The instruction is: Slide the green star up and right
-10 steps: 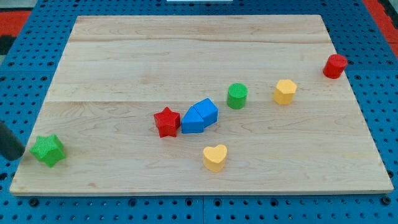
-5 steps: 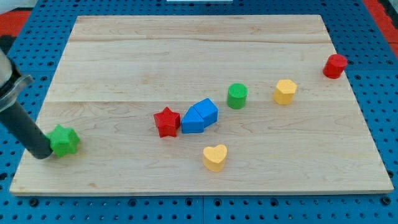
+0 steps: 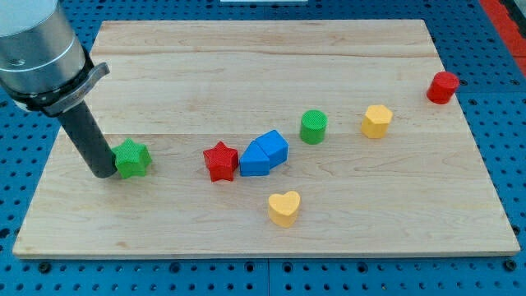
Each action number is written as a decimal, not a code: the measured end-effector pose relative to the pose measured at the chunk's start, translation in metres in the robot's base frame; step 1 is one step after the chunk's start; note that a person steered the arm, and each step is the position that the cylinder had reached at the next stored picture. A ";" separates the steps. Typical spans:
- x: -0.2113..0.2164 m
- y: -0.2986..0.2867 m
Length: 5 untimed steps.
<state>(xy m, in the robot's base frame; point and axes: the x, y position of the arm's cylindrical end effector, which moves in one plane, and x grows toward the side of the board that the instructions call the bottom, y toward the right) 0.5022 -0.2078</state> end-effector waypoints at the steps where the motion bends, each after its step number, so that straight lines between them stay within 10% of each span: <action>1: -0.008 0.001; 5: -0.030 0.016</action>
